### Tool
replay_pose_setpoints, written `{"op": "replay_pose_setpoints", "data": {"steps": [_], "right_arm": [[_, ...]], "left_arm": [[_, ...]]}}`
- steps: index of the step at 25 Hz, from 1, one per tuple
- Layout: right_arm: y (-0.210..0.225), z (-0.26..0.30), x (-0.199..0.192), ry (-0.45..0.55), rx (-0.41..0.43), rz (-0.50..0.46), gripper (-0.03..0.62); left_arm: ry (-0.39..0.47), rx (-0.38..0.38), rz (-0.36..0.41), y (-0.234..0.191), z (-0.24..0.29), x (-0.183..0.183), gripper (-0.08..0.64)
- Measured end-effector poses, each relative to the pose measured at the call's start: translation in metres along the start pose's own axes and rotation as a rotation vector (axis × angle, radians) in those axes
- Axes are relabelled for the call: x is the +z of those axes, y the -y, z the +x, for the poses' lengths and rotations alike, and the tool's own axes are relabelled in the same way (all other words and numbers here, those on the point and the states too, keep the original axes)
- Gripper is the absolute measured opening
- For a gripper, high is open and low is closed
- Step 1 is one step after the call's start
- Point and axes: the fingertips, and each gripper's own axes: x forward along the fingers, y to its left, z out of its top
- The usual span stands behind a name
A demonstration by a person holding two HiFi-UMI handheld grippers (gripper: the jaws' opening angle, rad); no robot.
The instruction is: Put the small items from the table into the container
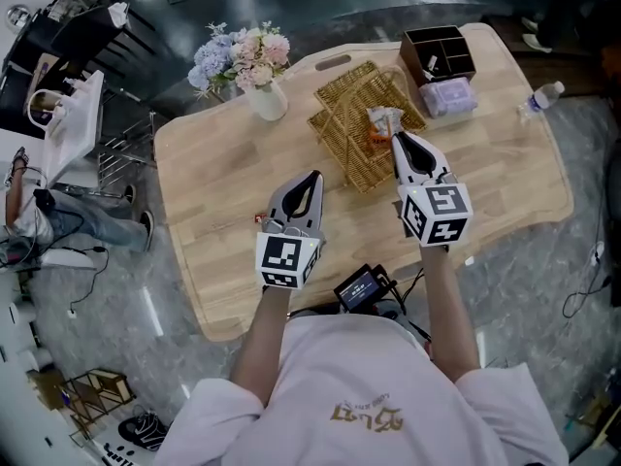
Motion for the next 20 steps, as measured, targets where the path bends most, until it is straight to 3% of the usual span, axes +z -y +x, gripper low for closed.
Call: {"op": "replay_pose_setpoints", "data": {"steps": [5, 12, 20], "right_arm": [[-0.01, -0.013, -0.002, 0.012, -0.002, -0.042, 0.032], [-0.037, -0.028, -0.009, 0.004, 0.056, -0.106, 0.032], [-0.082, -0.043, 0.033, 0.112, 0.182, -0.153, 0.031]], "left_arm": [[0.02, 0.012, -0.061, 0.0, 0.0, 0.006, 0.0], [0.026, 0.032, -0.058, 0.003, -0.005, 0.014, 0.0], [0.11, 0.122, -0.036, -0.016, -0.04, 0.05, 0.0]]}}
